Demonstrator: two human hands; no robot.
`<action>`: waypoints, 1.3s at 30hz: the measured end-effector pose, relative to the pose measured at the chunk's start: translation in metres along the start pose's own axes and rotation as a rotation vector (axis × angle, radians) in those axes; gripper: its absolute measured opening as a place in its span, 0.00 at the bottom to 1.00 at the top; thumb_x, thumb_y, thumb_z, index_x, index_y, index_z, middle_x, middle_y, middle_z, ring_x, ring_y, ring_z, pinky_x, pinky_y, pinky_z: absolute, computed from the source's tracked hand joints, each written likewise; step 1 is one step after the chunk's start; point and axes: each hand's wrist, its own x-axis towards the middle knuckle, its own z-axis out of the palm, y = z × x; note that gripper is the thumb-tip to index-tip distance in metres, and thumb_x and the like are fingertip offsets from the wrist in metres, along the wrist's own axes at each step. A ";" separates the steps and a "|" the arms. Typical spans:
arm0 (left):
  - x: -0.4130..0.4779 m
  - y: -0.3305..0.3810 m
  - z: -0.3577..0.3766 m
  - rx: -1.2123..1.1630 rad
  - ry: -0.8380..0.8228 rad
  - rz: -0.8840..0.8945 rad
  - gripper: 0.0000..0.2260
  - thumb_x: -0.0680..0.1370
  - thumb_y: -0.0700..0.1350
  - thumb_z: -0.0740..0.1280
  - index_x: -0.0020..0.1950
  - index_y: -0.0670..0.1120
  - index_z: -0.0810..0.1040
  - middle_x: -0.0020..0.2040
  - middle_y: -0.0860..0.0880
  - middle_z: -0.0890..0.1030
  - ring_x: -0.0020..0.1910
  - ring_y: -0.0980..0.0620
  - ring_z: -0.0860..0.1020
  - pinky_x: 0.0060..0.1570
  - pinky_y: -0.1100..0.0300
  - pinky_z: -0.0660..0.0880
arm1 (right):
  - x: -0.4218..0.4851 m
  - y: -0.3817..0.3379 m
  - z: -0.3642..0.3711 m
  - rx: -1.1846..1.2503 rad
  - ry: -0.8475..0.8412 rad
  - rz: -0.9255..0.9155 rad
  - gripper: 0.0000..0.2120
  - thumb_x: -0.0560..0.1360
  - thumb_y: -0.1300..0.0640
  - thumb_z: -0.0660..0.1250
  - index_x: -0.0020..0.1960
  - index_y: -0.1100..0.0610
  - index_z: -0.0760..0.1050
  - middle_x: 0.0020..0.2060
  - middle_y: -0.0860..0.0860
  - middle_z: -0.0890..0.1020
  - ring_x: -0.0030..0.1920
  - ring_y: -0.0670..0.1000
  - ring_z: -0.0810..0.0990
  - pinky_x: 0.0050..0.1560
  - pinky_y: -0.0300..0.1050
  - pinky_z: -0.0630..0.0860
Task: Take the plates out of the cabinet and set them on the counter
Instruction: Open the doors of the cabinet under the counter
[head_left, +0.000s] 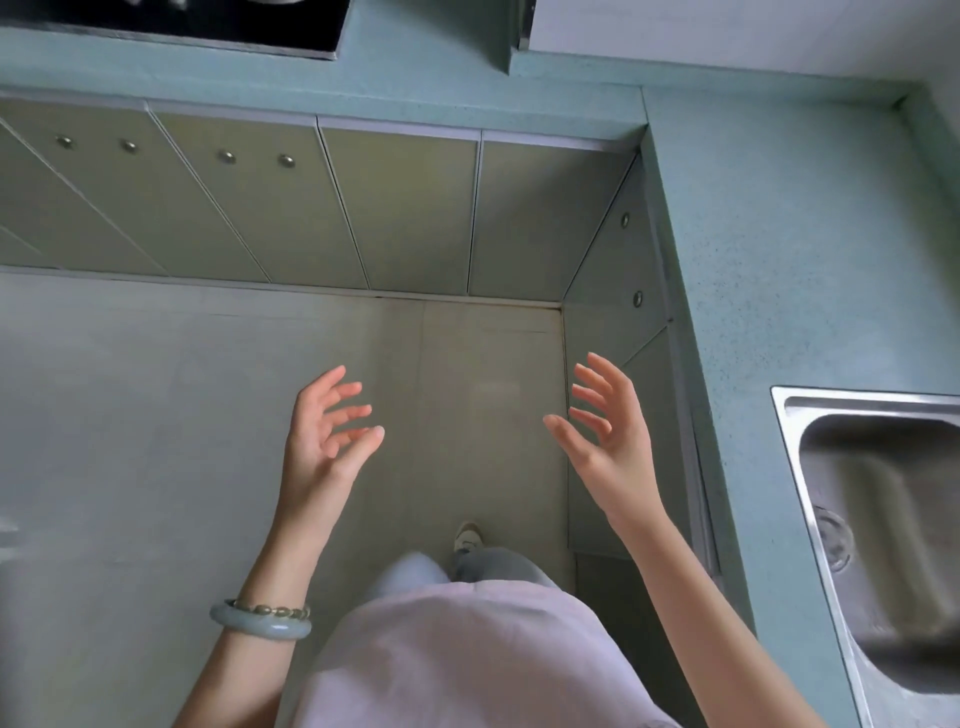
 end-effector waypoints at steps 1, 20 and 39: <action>0.012 0.002 0.004 -0.003 0.003 -0.002 0.28 0.69 0.38 0.68 0.68 0.49 0.68 0.60 0.49 0.75 0.54 0.54 0.78 0.50 0.67 0.75 | 0.016 -0.001 0.001 0.002 -0.015 0.002 0.31 0.71 0.61 0.74 0.70 0.49 0.65 0.64 0.46 0.75 0.62 0.45 0.76 0.61 0.48 0.76; 0.278 0.032 0.002 0.010 -0.092 0.012 0.27 0.69 0.38 0.68 0.67 0.48 0.69 0.60 0.48 0.75 0.52 0.54 0.78 0.48 0.68 0.74 | 0.246 -0.025 0.076 -0.008 0.122 0.016 0.29 0.71 0.58 0.73 0.68 0.47 0.66 0.63 0.42 0.75 0.61 0.42 0.75 0.60 0.48 0.77; 0.456 0.043 0.066 0.038 -0.062 -0.033 0.27 0.69 0.40 0.68 0.69 0.48 0.69 0.61 0.50 0.75 0.52 0.55 0.78 0.48 0.68 0.75 | 0.438 -0.023 0.081 0.009 0.107 0.085 0.30 0.71 0.59 0.73 0.70 0.50 0.66 0.64 0.46 0.75 0.62 0.44 0.76 0.61 0.50 0.76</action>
